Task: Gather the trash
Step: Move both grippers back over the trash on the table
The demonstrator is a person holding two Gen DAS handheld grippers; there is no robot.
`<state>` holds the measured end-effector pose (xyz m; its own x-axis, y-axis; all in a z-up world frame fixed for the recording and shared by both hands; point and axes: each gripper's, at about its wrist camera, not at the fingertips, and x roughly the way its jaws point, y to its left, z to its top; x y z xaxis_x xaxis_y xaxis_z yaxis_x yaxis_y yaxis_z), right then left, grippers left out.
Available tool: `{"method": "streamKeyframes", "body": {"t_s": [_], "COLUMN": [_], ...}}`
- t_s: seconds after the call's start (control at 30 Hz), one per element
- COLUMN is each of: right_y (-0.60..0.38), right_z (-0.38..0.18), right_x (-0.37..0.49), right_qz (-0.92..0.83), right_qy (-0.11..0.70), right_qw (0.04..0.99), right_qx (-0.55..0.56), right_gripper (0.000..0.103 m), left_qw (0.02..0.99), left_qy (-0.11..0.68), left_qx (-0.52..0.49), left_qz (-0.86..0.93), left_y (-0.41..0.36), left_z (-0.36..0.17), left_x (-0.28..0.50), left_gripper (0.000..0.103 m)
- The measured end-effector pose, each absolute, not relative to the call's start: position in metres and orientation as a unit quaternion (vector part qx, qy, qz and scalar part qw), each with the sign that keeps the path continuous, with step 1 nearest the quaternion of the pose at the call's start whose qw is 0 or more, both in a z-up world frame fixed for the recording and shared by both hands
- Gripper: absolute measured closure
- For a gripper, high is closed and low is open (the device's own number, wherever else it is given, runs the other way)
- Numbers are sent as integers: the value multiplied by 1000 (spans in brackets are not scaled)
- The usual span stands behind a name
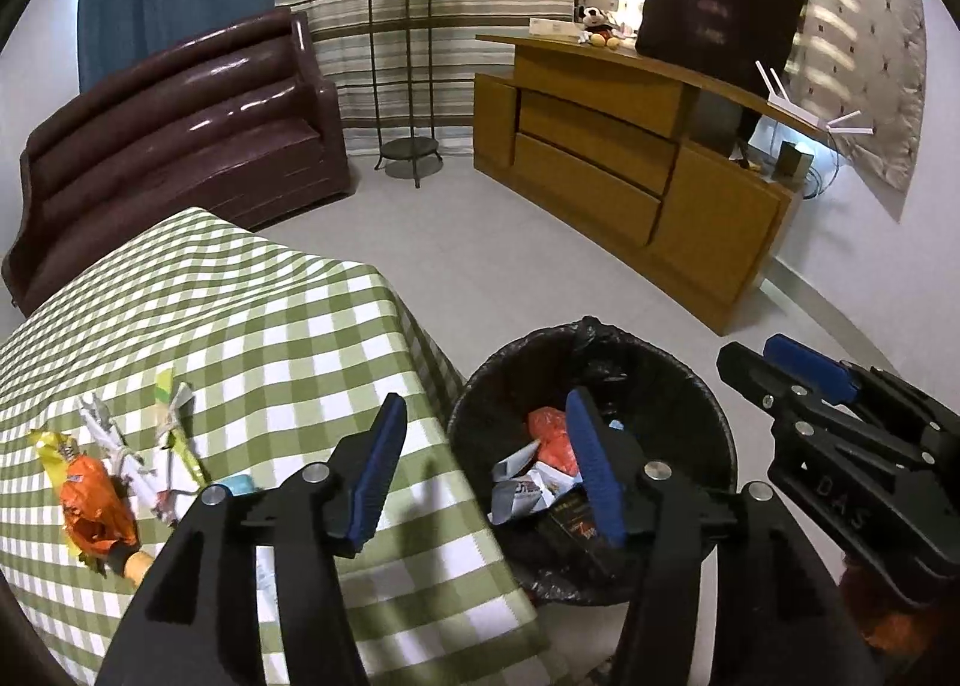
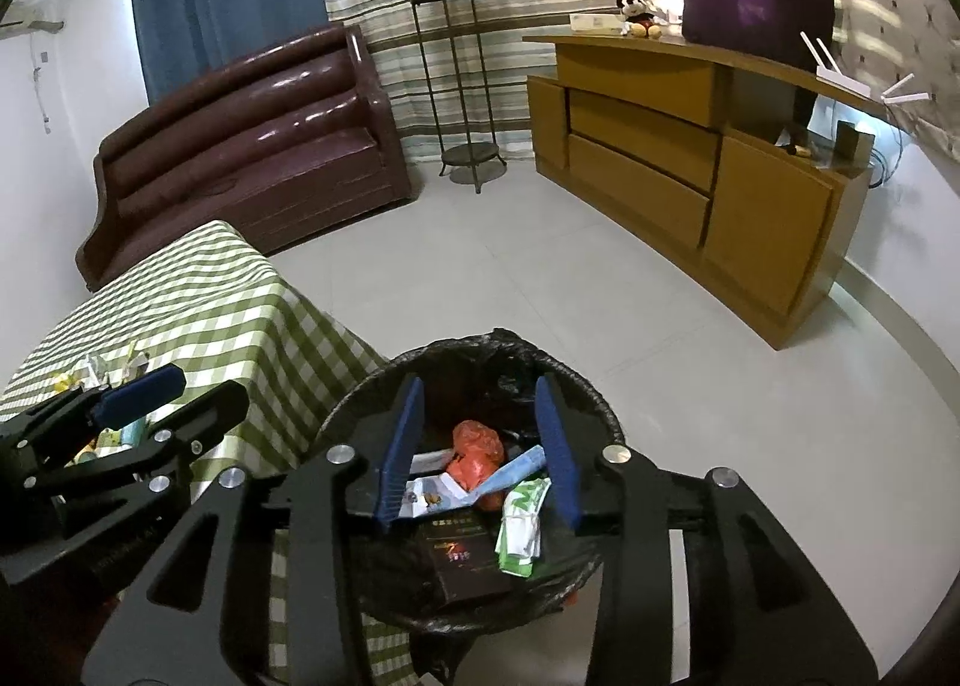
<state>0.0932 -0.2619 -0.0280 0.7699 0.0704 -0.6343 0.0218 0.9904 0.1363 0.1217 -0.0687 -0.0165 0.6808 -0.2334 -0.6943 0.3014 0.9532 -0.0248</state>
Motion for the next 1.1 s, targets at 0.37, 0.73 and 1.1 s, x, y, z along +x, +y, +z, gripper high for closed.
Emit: {"method": "streamKeyframes", "body": {"t_s": [0.37, 0.73, 1.1], "right_y": [-222, -164, -103], "right_z": [-19, -14, -22], "right_x": [81, 73, 73], "right_qz": [54, 105, 148], "right_qy": [340, 346, 367], "right_qw": [937, 932, 918], "right_qx": [59, 34, 2], "right_gripper": [63, 63, 63], "left_qw": [925, 931, 926], "left_qy": [365, 364, 375], "left_qx": [33, 15, -2], "left_qz": [-101, -19, 39], "left_y": [-21, 56, 122], "left_z": [2, 7, -4], "left_x": [98, 76, 66], "left_gripper": [40, 37, 35]}}
